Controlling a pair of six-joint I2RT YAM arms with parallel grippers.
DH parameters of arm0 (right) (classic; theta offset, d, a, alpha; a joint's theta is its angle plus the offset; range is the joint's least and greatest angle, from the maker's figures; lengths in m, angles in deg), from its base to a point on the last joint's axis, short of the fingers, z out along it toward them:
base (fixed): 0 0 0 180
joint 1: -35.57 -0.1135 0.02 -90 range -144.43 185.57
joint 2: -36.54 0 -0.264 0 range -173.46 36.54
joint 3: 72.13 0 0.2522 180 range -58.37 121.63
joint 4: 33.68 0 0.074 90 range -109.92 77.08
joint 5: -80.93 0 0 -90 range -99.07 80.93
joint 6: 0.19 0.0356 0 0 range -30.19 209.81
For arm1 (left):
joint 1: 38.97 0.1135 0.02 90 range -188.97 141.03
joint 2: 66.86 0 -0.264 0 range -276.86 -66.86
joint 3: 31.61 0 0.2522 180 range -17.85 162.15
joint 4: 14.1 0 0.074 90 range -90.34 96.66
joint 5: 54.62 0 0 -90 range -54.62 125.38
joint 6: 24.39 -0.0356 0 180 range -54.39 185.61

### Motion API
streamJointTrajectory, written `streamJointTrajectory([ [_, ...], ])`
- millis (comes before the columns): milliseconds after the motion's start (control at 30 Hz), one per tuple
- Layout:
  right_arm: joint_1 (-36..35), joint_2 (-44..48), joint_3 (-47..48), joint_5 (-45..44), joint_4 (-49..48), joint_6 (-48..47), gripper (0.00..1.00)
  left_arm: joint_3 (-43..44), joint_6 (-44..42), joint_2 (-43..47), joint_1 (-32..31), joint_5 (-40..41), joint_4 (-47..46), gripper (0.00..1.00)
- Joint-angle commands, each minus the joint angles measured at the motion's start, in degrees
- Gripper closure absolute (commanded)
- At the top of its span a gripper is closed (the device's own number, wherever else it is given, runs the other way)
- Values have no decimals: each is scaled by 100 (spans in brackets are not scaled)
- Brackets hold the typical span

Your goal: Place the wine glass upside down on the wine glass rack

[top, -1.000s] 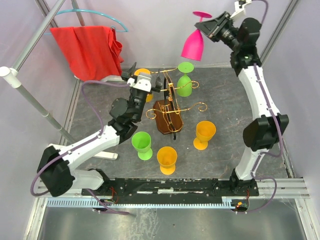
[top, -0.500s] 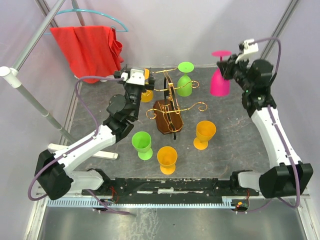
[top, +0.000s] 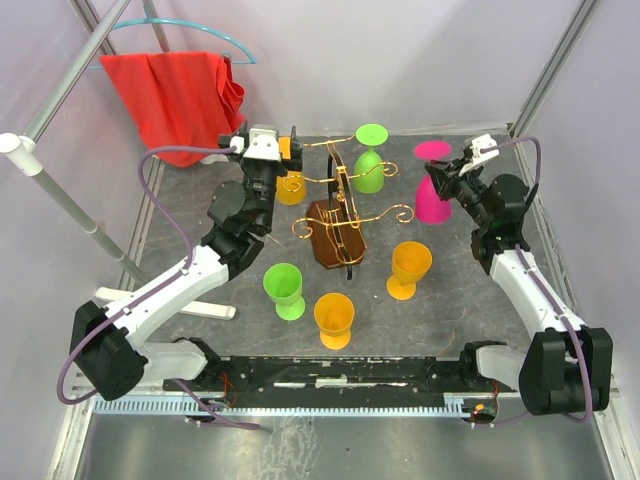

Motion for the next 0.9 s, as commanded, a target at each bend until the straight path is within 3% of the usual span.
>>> streamJointTrajectory([
  [0, 27, 147, -186, 713, -1700, 274, 99, 154, 279, 20, 29, -100, -23, 1],
  [433, 32, -173, -176, 2111, -1767, 589, 99, 15, 254, 150, 63, 28, 61, 1],
  [867, -242, -495, -515, 2191, -2546, 899, 99, 99, 305, 56, 70, 25, 127, 1],
])
